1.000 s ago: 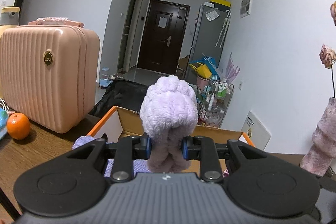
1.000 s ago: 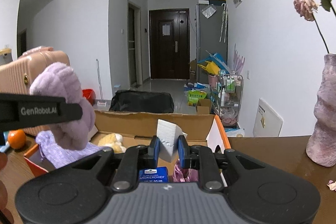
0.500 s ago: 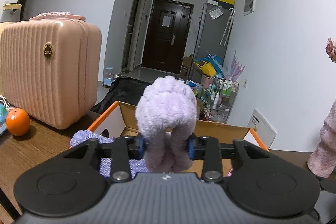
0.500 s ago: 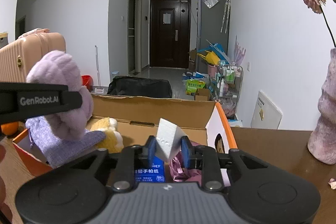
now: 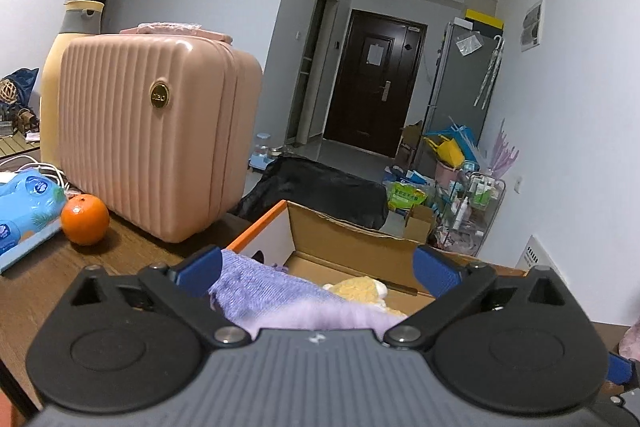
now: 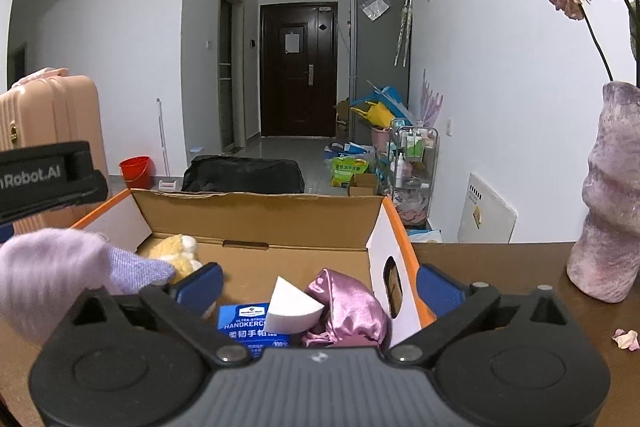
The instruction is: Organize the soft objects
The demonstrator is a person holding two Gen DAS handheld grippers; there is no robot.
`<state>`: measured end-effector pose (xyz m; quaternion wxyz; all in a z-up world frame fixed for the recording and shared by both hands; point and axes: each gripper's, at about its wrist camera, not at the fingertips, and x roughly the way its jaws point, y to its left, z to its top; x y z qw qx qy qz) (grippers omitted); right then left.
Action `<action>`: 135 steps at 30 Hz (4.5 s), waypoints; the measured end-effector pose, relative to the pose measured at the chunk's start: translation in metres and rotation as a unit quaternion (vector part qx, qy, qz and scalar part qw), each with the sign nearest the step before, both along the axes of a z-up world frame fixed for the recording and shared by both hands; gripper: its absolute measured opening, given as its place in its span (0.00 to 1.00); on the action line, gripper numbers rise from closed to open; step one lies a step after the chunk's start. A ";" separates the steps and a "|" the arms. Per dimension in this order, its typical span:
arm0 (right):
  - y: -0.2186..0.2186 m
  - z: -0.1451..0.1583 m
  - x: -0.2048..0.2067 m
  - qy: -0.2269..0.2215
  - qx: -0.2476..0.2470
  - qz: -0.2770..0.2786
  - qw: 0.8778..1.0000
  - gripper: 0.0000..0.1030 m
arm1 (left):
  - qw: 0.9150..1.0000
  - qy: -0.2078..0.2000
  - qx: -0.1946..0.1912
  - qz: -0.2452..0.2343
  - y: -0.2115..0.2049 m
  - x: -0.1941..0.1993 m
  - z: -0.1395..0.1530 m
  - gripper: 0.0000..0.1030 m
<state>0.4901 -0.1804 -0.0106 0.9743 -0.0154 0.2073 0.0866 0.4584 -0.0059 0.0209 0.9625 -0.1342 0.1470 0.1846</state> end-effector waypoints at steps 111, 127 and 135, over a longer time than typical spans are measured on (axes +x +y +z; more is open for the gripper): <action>-0.071 -0.016 -0.035 -0.041 0.075 -0.088 0.992 1.00 | 0.991 0.039 0.054 -0.113 -0.052 0.005 0.006 1.00; -0.072 -0.013 -0.069 -0.051 0.073 -0.080 0.993 1.00 | 0.992 0.006 0.073 -0.103 -0.038 -0.063 0.023 1.00; -0.070 -0.013 -0.102 -0.051 0.069 -0.071 0.994 1.00 | 0.988 0.002 0.113 -0.105 -0.045 -0.106 0.014 1.00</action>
